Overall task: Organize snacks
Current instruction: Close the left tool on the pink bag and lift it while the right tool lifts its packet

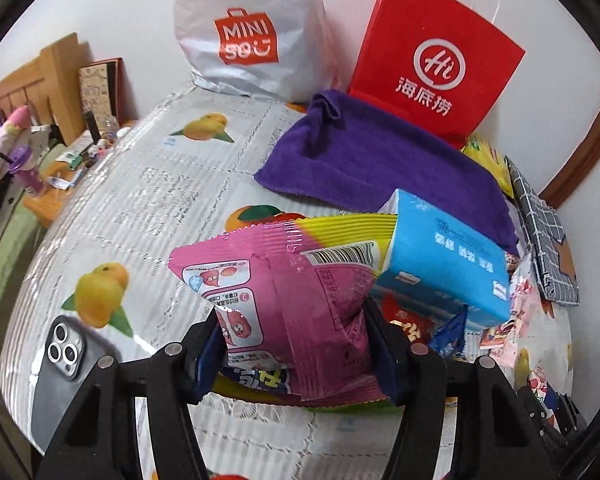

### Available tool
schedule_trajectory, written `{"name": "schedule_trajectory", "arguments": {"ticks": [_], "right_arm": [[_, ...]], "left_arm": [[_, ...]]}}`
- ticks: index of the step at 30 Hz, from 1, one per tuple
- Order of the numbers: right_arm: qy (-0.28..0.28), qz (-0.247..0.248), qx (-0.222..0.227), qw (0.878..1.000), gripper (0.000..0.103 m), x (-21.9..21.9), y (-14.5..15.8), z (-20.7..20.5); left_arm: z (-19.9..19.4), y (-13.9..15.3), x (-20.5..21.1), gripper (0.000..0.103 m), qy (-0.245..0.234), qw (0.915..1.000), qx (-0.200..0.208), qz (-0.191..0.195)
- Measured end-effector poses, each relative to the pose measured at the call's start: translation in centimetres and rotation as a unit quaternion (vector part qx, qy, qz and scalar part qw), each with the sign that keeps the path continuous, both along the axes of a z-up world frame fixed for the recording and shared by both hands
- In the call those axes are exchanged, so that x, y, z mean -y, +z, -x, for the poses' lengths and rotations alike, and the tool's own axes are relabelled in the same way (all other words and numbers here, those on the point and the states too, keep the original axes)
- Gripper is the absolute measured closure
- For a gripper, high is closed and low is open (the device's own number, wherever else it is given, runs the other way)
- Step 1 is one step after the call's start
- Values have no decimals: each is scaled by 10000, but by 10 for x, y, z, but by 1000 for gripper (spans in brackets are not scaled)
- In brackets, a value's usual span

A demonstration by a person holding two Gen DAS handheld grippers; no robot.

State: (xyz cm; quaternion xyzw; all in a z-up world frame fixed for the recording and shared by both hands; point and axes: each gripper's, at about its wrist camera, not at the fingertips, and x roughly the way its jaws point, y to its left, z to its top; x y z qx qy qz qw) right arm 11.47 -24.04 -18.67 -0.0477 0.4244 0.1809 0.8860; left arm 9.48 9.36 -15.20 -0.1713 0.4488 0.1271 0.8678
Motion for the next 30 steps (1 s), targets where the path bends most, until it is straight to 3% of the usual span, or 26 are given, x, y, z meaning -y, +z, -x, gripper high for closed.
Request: {"name": "schedule_trajectory", "arguments": {"ticks": [7, 14, 30], "right_arm": [[292, -78, 105, 9995, 58, -3, 23, -8], [350, -32, 306, 9989, 58, -17, 50, -12], [-1015, 42, 532, 9934, 58, -72, 95, -5]], "left_arm": [[1, 24, 23, 43, 10, 9998, 182, -58], [-5, 40, 47, 43, -380, 9986, 369, 22], [-37, 63, 21, 43, -1666, 9847, 428, -287]]}}
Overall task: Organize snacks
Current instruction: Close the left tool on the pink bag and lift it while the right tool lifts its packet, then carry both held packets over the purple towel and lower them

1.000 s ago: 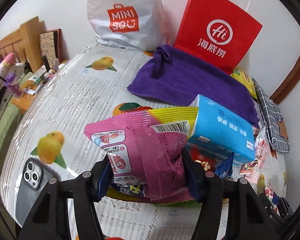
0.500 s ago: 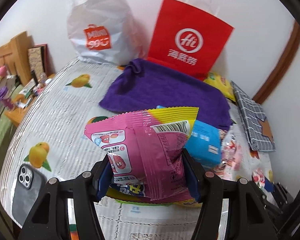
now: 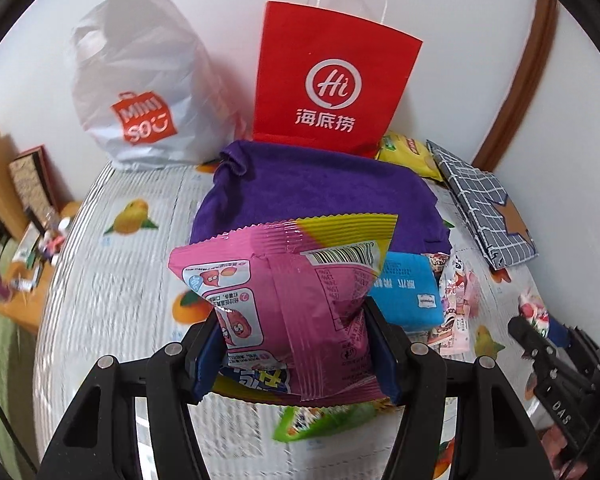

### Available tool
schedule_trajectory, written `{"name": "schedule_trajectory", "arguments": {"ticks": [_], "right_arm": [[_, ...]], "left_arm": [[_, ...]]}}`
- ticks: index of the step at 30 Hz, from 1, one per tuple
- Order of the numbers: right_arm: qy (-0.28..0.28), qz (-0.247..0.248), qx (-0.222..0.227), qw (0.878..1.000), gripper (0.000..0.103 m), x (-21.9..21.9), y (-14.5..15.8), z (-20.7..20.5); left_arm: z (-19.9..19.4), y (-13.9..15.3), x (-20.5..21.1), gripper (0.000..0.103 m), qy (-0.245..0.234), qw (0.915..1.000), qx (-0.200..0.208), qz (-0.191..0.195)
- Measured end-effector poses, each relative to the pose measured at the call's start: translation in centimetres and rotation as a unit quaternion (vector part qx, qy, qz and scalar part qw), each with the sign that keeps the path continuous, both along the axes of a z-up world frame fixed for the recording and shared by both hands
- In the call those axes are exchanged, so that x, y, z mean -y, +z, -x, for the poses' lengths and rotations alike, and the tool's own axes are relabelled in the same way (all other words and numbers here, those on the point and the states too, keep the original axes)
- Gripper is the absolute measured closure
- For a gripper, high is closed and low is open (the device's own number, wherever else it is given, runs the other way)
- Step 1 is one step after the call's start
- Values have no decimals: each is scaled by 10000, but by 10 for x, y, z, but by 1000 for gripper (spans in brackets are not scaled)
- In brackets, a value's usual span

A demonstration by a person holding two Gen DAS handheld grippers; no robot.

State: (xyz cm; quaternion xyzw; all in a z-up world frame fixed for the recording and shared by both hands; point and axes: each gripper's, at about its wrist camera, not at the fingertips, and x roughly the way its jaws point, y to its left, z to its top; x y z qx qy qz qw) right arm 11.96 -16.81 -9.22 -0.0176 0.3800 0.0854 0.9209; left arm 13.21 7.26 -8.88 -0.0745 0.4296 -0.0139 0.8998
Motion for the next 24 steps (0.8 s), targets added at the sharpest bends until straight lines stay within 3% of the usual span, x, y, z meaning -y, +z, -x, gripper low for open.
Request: {"name": "schedule_trajectory", "arguments": {"ticks": [12, 18, 24], "right_arm": [[-785, -42, 149, 9968, 58, -17, 26, -14], [-962, -191, 195, 9950, 58, 1, 31, -6], [-901, 12, 292, 9955, 58, 18, 42, 2]], "left_arm": [[-27, 13, -4, 43, -784, 9969, 94, 64], [-21, 15, 9, 43, -811, 9965, 114, 151], [-5, 27, 26, 43, -643, 9975, 218, 218]]}}
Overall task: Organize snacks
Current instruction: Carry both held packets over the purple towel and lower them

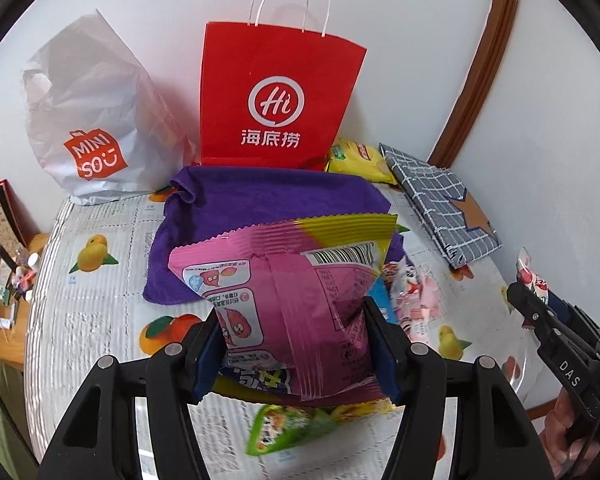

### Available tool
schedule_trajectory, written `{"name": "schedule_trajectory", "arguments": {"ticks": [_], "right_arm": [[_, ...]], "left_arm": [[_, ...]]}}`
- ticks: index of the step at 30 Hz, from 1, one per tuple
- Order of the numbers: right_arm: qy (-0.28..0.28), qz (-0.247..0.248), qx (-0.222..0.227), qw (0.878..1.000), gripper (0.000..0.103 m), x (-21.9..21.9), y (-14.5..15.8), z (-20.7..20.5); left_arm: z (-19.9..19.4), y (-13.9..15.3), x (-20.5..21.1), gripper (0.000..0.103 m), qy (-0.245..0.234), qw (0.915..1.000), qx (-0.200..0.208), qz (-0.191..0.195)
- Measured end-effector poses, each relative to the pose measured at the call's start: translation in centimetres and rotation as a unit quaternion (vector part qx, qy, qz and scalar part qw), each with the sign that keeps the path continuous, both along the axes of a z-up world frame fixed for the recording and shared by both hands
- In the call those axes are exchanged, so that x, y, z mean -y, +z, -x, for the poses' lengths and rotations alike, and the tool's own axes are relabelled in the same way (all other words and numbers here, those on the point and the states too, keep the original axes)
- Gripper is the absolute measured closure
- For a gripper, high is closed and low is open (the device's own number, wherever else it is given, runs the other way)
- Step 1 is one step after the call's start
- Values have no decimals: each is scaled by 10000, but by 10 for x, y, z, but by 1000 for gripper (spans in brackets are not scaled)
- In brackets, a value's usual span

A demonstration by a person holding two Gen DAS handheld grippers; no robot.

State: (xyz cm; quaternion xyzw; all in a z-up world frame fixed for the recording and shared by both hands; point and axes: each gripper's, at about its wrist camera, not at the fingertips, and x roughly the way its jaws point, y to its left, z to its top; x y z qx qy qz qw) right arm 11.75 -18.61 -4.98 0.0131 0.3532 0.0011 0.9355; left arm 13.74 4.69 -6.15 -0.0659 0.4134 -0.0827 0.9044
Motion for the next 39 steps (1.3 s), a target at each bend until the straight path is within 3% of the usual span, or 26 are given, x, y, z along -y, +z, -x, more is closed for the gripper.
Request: {"name": "schedule_trajectory", "arguments": {"ticks": [15, 39], "right_arm": [[576, -152, 168, 9981, 58, 25, 18, -23], [1021, -228, 146, 9944, 58, -11, 4, -177]], "left_arm": [[-4, 29, 17, 42, 493, 9986, 163, 62], [-135, 10, -17, 42, 958, 9952, 108, -180]]}}
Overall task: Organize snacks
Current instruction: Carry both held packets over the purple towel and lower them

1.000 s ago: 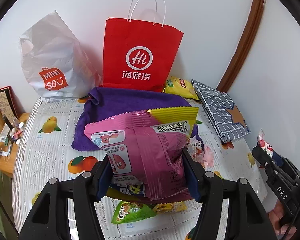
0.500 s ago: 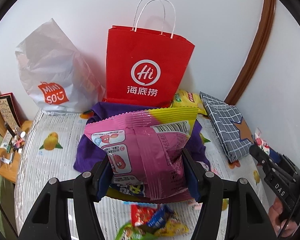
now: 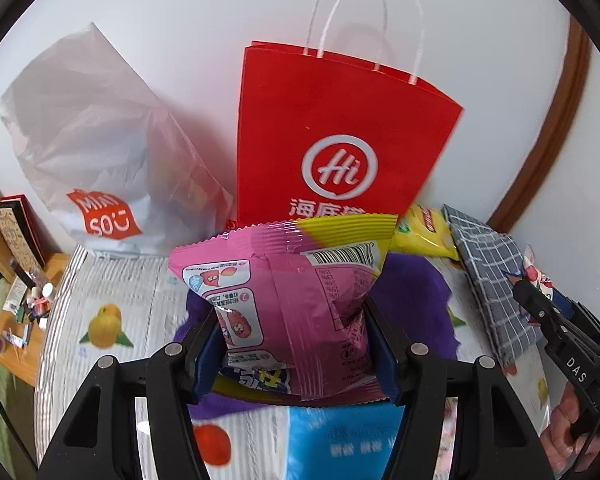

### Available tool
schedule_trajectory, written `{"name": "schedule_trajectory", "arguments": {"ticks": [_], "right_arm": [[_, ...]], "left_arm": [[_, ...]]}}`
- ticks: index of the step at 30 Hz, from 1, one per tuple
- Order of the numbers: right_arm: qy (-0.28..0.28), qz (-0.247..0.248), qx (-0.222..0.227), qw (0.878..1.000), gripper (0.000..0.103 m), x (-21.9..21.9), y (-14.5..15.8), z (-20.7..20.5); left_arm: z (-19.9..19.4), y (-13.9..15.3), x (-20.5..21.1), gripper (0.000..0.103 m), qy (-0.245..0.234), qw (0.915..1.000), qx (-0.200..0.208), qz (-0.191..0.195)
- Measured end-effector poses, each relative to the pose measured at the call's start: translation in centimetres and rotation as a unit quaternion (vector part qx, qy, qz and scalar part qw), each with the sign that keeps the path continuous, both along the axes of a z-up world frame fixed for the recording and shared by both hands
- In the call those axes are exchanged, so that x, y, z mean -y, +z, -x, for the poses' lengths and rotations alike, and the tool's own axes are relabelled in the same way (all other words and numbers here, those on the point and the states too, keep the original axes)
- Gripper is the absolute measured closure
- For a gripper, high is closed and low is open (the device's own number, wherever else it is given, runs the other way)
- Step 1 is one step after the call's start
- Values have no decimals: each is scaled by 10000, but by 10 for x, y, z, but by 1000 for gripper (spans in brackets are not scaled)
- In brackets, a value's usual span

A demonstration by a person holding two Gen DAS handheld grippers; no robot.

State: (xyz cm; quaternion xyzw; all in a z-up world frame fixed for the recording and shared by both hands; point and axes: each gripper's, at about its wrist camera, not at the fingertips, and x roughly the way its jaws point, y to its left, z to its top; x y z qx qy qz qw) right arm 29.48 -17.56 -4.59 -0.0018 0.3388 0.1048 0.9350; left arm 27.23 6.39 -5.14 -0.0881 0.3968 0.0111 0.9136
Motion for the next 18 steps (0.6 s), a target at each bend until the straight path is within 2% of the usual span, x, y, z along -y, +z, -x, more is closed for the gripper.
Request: {"name": "schedule_trajectory", "arguments": {"ticks": [10, 15, 18], "right_arm": [[124, -32, -72, 9999, 58, -10, -8, -57], [131, -101, -173, 9997, 58, -10, -30, -77], [123, 54, -449, 9989, 58, -10, -53, -90]], "left_arm": [[-55, -9, -21, 42, 140, 9998, -106, 87], [-78, -36, -31, 42, 176, 9992, -357, 55], [-90, -60, -38, 42, 194, 9971, -730, 133]]}}
